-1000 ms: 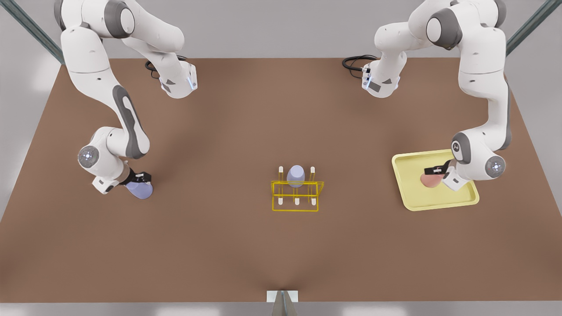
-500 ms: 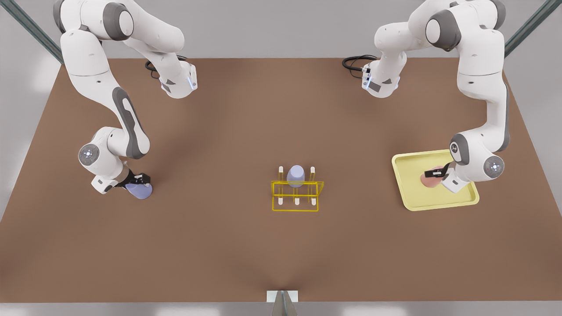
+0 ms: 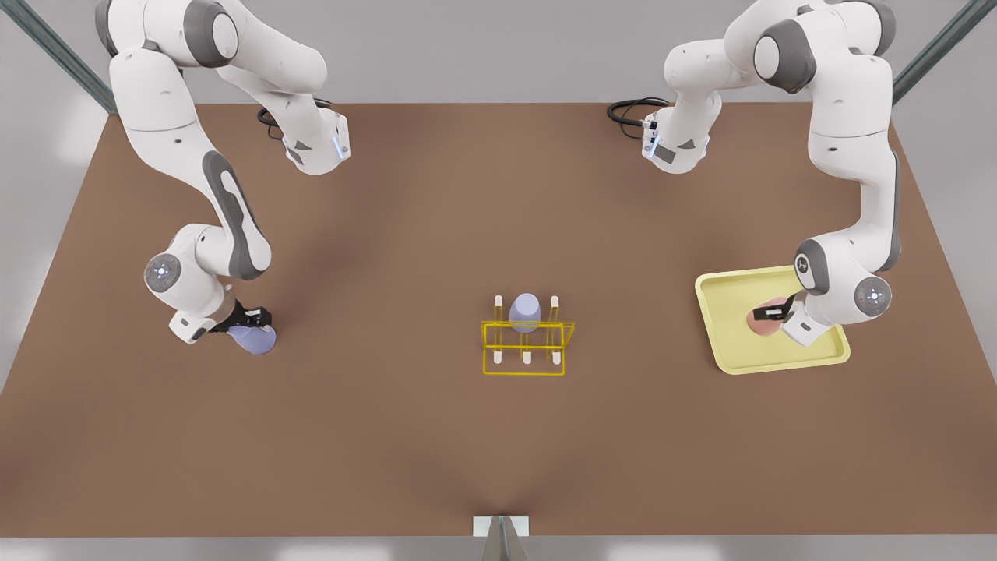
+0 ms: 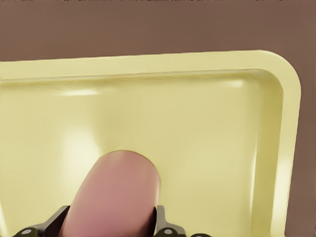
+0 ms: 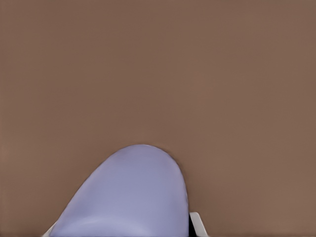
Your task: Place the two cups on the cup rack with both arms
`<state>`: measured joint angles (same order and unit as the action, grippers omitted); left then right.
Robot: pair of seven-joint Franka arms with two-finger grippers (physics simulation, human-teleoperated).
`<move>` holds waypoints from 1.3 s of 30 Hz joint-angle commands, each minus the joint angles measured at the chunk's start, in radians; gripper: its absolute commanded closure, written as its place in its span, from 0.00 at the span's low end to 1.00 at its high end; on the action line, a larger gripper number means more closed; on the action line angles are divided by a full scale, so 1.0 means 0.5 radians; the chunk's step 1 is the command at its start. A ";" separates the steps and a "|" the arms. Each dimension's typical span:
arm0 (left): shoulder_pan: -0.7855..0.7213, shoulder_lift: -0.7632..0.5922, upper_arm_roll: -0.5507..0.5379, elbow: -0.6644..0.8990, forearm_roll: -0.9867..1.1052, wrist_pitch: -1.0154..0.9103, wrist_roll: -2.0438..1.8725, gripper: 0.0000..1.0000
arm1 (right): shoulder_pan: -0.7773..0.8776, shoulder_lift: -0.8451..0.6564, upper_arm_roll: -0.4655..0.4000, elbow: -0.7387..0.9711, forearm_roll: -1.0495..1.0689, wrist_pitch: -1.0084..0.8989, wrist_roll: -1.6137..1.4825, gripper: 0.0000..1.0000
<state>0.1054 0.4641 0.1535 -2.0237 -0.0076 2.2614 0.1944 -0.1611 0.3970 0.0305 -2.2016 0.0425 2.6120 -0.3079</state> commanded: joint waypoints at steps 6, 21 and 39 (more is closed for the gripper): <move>-0.030 -0.057 0.000 0.004 -0.006 -0.188 -0.008 0.15 | 0.006 0.007 0.000 0.001 0.004 -0.002 -0.025 0.19; -0.263 -0.054 -0.460 0.630 -0.135 -0.700 -1.189 0.15 | 0.052 -0.058 0.280 0.369 0.396 -0.567 -0.001 0.19; -0.619 0.508 -0.914 1.581 -0.252 -0.780 -2.358 0.15 | 0.905 0.657 0.350 1.808 0.716 -0.797 1.512 0.18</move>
<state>-0.1964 0.7223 -0.3034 -1.2325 -0.1313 1.8858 -0.5246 0.2879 0.7067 0.2054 -1.3248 0.3562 2.2735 0.1242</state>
